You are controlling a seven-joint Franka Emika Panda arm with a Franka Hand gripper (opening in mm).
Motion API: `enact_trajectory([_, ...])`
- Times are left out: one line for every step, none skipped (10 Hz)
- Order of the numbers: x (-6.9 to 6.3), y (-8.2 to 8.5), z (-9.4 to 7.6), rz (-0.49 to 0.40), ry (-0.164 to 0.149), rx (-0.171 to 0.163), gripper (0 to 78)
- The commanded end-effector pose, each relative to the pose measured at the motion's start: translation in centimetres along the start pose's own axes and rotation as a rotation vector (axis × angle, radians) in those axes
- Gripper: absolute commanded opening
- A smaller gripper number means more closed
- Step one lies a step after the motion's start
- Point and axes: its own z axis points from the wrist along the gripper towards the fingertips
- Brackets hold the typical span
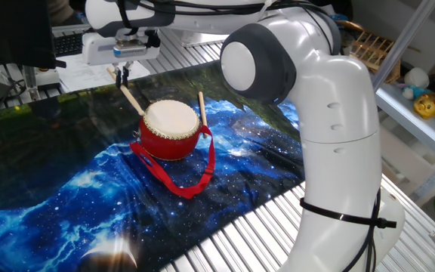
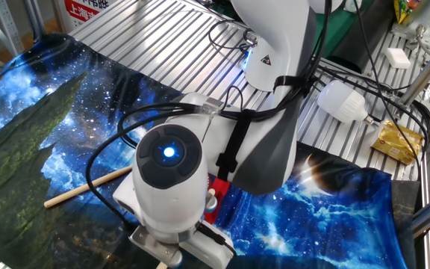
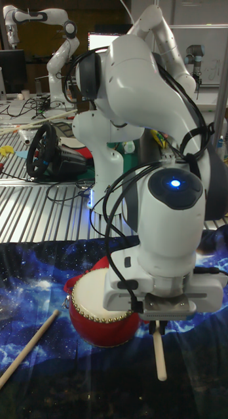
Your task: Play the drum
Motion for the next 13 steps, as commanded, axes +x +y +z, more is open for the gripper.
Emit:
enact_trajectory([-0.1,0.0,-0.2,0.185,0.000,0.001,1.2])
enact_trajectory([-0.1,0.0,-0.2,0.192,0.002,0.003,1.2])
enact_trajectory([-0.1,0.0,-0.2,0.199,0.018,0.004,1.2])
enact_trajectory([-0.1,0.0,-0.2,0.199,0.018,0.004,1.2])
enact_trajectory([-0.1,-0.1,-0.2,0.193,0.024,0.006,1.2])
enact_trajectory([-0.1,-0.3,-0.3,0.182,0.028,0.008,1.2])
enact_trajectory([-0.2,-0.5,-0.5,0.163,0.032,0.010,1.2])
enact_trajectory([-0.2,-0.9,-0.7,0.143,0.034,0.019,1.2])
enact_trajectory([-0.2,-1.1,-0.8,0.134,0.034,0.024,1.2])
enact_trajectory([-0.2,-1.9,-1.2,0.098,0.035,0.025,1.2])
enact_trajectory([-0.4,-2.5,-1.5,0.077,0.037,0.031,1.2])
enact_trajectory([-0.5,-2.7,-1.5,0.071,0.037,0.034,1.2])
enact_trajectory([-0.7,-3.7,-1.6,0.052,0.035,0.039,1.2])
